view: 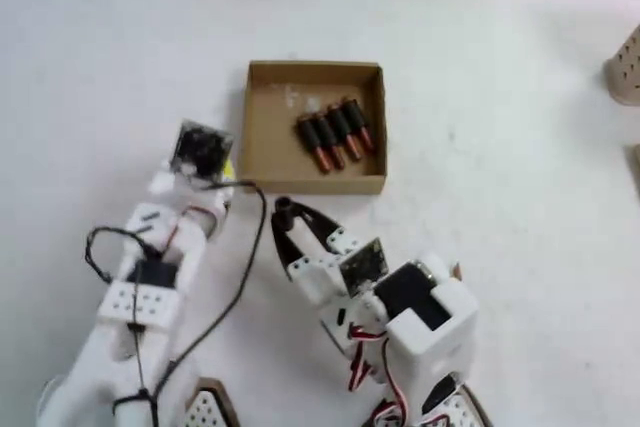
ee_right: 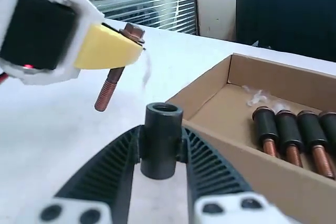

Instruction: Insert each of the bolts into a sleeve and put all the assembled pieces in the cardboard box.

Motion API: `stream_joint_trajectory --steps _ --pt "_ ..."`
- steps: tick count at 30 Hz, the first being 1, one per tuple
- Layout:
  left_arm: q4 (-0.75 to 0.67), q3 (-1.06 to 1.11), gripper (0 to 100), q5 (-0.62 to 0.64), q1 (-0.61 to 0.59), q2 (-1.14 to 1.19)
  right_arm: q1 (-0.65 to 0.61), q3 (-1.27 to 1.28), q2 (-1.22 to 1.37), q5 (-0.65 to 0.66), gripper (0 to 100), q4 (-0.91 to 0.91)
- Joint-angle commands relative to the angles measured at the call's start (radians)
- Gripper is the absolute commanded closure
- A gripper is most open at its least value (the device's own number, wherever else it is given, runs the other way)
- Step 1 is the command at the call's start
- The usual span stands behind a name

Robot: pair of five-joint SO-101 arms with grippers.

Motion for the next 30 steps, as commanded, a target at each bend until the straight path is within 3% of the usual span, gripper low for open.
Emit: stream_joint_trajectory --steps 1,11,15,19,22,30 --pt "-0.124 0.087 98 0.012 0.05 -0.16 0.007 0.002 -0.036 -0.012 98.2 0.001" --pt "-0.328 0.209 98 0.387 0.058 -0.38 0.005 0.002 -0.036 -0.011 98.2 0.001" --pt "-0.407 0.259 98 0.391 0.071 -0.466 0.005 0.002 -0.036 -0.008 98.2 0.002" --pt "-0.41 0.313 98 0.393 0.16 -0.559 0.005 0.002 -0.036 -0.006 98.2 0.002" --pt "-0.333 0.321 98 0.399 0.232 -0.625 0.005 0.002 -0.036 -0.009 98.2 0.002" --pt "0.046 0.203 98 0.399 0.338 -0.803 0.005 0.002 -0.036 -0.009 98.2 0.002"
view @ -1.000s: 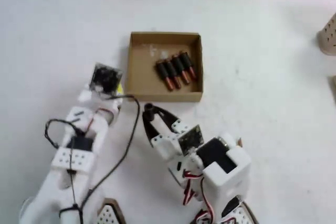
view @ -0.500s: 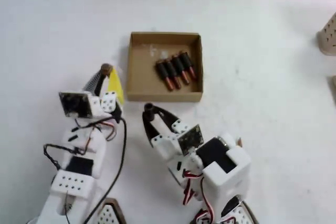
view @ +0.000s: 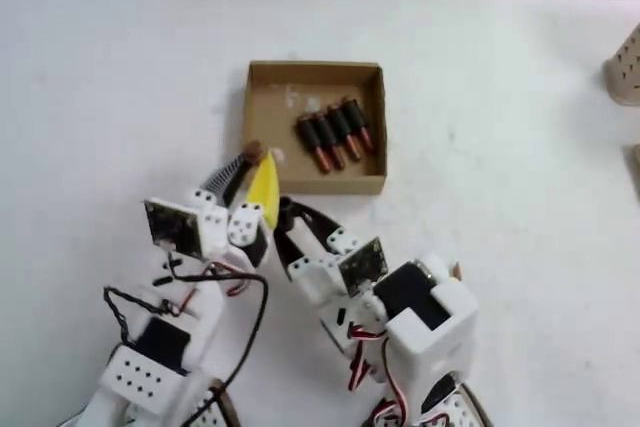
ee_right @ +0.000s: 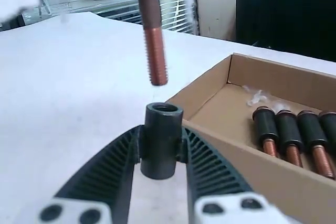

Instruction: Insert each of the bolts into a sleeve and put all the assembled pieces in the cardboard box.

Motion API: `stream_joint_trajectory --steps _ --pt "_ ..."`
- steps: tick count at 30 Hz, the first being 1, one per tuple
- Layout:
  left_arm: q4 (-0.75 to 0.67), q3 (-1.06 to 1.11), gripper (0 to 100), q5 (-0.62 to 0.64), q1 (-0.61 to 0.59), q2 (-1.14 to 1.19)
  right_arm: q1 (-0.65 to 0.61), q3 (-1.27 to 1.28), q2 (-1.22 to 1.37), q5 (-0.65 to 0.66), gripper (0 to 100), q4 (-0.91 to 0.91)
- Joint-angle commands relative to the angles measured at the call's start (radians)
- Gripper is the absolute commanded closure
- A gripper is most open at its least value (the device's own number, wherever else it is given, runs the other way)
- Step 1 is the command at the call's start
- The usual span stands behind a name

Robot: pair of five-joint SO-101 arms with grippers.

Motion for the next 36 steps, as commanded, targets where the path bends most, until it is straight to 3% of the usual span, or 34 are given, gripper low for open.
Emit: stream_joint_trajectory --steps 1,6,14,25,36 --pt "0.192 -0.132 98 0.009 0.059 -0.111 0.005 0.002 -0.036 -0.009 98.2 0.002" --pt "0.331 -0.189 98 0.006 0.114 -0.16 0.005 0.002 -0.036 -0.006 98.2 0.002" --pt "0.287 -0.218 98 0.005 0.088 -0.145 0.005 0.002 -0.036 -0.005 98.2 -0.004" --pt "0.198 -0.479 98 0.002 0.09 0.395 0.028 -0.031 -0.036 -0.005 98.2 -0.024" --pt "0.158 -0.425 98 -0.077 0.088 0.447 0.028 -0.031 -0.036 -0.005 98.2 -0.025"
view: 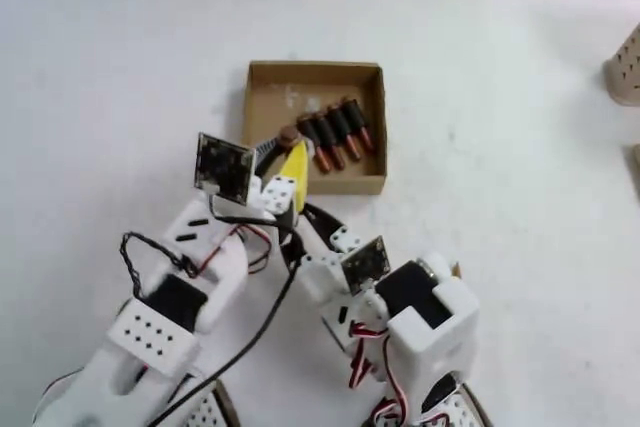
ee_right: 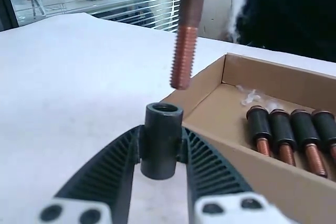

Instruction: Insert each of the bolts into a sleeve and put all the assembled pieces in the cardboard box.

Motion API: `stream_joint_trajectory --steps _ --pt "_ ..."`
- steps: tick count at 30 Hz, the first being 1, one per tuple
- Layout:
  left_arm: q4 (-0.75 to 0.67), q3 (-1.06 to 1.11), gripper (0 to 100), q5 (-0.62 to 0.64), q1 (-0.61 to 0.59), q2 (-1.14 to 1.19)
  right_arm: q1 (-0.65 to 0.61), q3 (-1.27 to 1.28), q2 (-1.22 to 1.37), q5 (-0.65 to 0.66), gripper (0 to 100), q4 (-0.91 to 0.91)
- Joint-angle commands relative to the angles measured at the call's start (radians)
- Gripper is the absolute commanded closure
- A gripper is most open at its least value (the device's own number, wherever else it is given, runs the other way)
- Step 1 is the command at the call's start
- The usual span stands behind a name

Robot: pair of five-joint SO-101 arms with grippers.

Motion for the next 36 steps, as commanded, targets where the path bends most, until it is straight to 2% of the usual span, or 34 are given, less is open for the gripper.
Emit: stream_joint_trajectory --steps 1,6,13,20,24,34,36 --pt "-0.034 -0.018 98 -0.037 -0.007 0.001 0.01 -0.009 -0.036 -0.005 98.2 -0.025" --pt "-0.051 0.014 98 -0.038 -0.007 0.001 0.01 -0.009 -0.036 -0.005 98.2 -0.025" --pt "-0.181 0.147 98 -0.037 -0.007 0.001 0.01 -0.009 -0.036 -0.005 98.2 -0.025" --pt "-0.181 0.153 98 -0.026 -0.005 -0.001 0.01 -0.009 -0.036 -0.005 98.2 -0.025" --pt "-0.181 0.135 98 0.057 -0.007 -0.001 0.01 -0.009 -0.036 -0.005 98.2 -0.025" --pt "-0.178 0.1 98 0.064 -0.033 -0.001 0.01 -0.009 -0.036 -0.005 98.2 -0.025" --pt "-0.138 0.078 98 0.066 -0.027 -0.004 0.01 -0.009 -0.036 -0.005 98.2 -0.024"
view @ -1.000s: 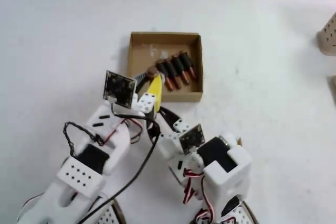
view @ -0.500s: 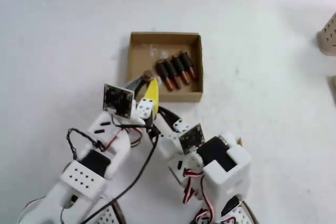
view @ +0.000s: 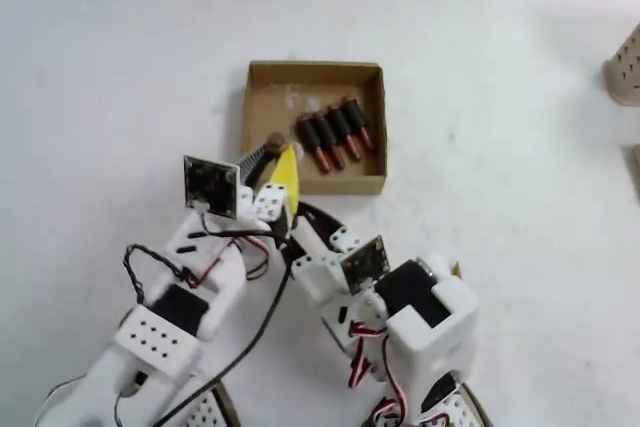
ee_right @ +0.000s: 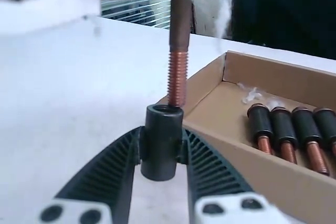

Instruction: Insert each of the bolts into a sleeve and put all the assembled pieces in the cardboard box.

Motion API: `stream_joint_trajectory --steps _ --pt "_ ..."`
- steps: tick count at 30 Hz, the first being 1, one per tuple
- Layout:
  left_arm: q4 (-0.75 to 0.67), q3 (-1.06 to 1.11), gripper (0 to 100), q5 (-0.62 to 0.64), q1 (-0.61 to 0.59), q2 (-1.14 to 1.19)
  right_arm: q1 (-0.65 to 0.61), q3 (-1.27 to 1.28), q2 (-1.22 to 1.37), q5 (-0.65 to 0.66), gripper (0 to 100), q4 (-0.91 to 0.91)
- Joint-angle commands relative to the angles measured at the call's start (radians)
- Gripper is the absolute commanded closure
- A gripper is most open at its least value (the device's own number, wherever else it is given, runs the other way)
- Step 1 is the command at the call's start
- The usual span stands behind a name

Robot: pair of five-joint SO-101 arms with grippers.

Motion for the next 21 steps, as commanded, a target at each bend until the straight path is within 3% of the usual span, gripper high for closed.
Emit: stream_joint_trajectory --steps 1,7,21 --pt "0.058 -0.094 98 0.009 -0.002 -0.015 0.008 -0.008 -0.036 -0.005 98.2 -0.024" --pt "0.209 -0.135 98 0.054 -0.008 -0.142 0.007 -0.008 -0.036 -0.005 98.2 -0.022" --pt "0.157 -0.104 98 0.058 -0.002 -0.012 0.01 -0.008 -0.036 -0.005 98.2 -0.024"
